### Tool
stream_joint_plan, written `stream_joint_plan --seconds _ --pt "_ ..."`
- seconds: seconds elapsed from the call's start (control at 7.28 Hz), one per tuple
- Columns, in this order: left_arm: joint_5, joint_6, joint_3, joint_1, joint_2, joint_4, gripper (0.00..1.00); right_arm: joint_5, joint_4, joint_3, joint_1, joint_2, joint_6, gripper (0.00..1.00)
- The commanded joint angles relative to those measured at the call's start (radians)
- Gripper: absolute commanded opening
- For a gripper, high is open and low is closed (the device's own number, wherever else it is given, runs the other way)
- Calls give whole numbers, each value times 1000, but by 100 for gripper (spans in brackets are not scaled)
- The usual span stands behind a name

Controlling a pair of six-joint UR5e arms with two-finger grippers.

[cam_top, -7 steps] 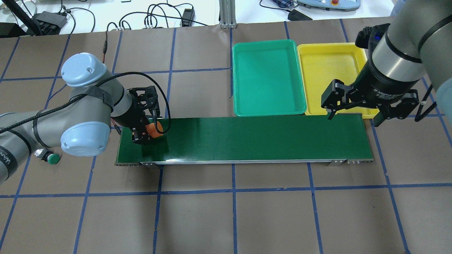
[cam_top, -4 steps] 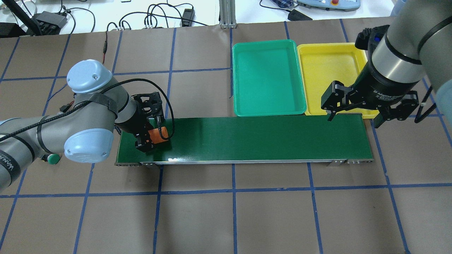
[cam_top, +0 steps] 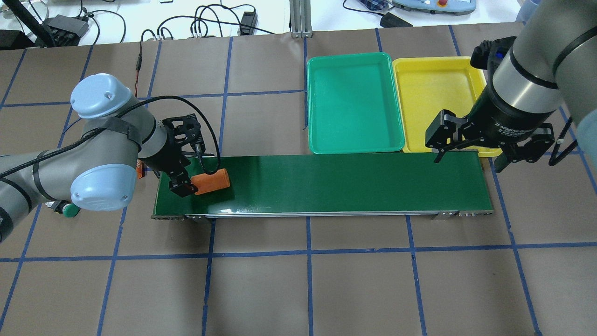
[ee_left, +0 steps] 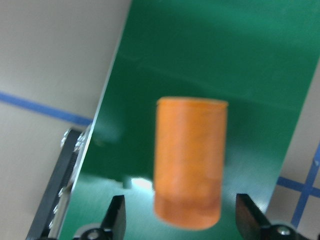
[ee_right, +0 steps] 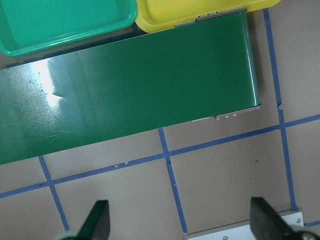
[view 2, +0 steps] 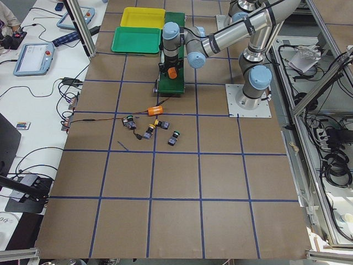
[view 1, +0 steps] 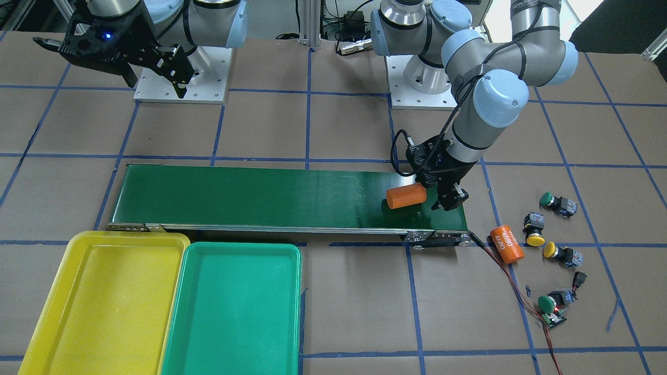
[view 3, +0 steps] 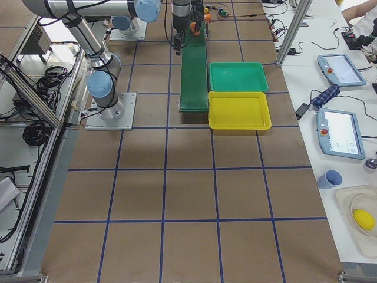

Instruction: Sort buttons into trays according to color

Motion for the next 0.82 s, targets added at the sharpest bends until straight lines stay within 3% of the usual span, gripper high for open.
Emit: stream_joint_plan --seconds 0.0,0.27,0.55,0.69 --pt "-95 -43 15 198 -18 2 78 0 -4 8 -1 -8 0 100" --pt "-117 -80 18 338 -58 11 81 0 -4 10 2 -8 0 100" --pt "-112 -359 18 346 -104 139 82 0 -5 10 -1 -10 0 100" --pt "-112 -542 21 346 -134 185 89 0 -5 10 -1 -10 1 100"
